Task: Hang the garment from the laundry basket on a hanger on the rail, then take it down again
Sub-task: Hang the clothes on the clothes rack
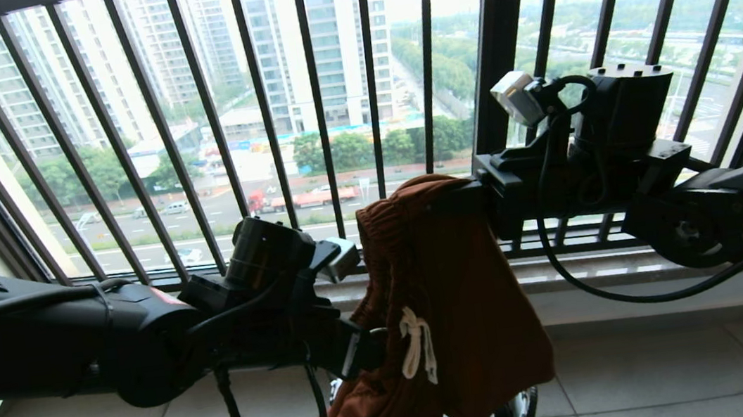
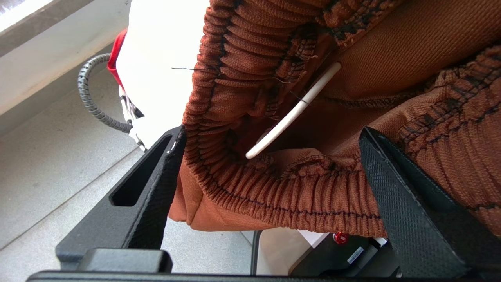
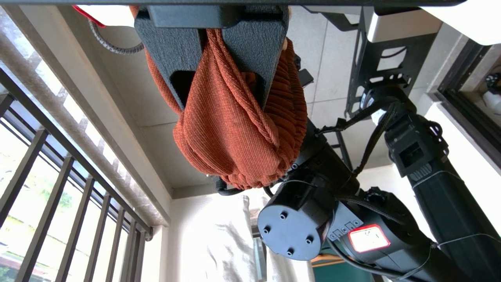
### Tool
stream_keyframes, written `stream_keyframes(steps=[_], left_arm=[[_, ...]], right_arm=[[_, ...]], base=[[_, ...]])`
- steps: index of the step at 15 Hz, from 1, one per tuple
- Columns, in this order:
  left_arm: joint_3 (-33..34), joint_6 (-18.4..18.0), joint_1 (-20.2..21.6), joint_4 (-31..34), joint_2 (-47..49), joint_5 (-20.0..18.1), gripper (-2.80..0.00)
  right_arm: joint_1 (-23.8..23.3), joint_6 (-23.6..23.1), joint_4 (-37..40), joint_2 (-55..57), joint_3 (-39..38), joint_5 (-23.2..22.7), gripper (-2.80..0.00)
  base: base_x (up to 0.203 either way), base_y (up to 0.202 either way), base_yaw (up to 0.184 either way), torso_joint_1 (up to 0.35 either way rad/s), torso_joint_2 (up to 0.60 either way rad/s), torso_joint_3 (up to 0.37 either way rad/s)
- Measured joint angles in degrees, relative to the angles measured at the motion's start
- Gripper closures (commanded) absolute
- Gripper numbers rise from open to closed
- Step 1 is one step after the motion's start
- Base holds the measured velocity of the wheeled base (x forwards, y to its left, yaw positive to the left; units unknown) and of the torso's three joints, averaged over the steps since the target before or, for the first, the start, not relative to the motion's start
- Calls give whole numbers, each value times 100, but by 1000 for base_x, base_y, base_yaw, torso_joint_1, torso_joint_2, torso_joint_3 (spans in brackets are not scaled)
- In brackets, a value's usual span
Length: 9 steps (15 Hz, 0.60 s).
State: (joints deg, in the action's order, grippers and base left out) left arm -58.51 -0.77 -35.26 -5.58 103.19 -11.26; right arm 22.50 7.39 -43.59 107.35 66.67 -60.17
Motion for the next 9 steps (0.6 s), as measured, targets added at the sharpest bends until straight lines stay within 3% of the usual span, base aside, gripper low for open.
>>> stream_keyframes(steps=[4, 9], left_arm=[[-40, 11, 0, 5, 67, -149, -280], [-40, 211, -29, 79, -244, -42, -280]], right_arm=[[-10, 11, 0, -2, 17, 4, 0], [-50, 231, 4, 4, 129, 13, 0]], base=[[0, 0, 0, 0, 0, 0], [0, 0, 0, 0, 0, 0]])
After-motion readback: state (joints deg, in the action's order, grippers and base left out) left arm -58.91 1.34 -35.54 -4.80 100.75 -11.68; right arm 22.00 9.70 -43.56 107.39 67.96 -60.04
